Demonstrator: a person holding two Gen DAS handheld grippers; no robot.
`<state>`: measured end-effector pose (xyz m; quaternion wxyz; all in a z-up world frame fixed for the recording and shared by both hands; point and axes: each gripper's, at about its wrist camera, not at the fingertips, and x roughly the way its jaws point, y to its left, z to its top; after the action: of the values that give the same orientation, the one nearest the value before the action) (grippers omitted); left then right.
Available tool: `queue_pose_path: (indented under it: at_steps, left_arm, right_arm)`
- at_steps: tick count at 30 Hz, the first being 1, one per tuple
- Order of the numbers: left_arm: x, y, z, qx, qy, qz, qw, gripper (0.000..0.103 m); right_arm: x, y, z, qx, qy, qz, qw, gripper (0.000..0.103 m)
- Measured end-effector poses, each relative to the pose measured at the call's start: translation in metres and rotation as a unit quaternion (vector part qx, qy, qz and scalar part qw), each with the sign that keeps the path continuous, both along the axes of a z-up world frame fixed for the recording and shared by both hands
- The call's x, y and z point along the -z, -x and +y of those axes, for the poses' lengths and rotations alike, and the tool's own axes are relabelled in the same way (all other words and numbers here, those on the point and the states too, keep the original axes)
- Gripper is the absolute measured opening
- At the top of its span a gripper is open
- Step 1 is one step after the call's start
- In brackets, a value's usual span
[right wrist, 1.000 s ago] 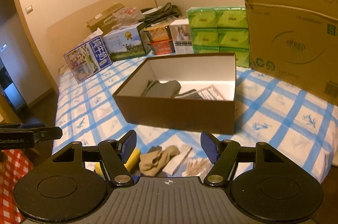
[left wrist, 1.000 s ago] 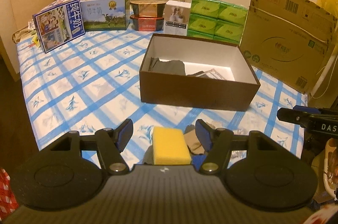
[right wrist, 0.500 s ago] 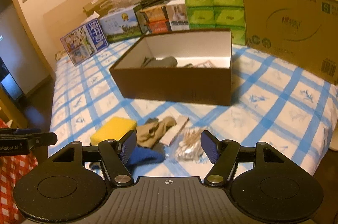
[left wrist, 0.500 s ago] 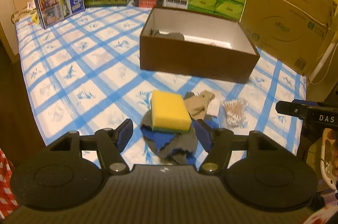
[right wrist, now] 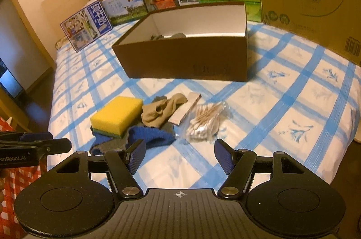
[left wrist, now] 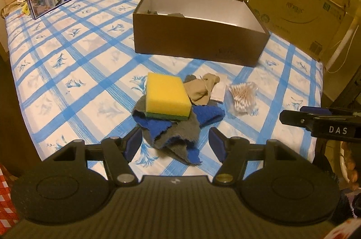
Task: Organize soft objects
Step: 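Reach the left tool to the yellow sponge and close on it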
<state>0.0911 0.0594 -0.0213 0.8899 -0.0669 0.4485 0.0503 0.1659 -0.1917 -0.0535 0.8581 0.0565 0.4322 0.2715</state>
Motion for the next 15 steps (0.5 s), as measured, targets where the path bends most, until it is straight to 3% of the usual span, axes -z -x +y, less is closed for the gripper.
queue_pose_path:
  at_steps: [15]
  left_arm:
    - [0.021,-0.032,-0.002,0.016,-0.025,0.021,0.9993,0.067]
  right_arm:
    - [0.025,-0.016,0.008,0.01,0.011,0.028,0.999,0.067]
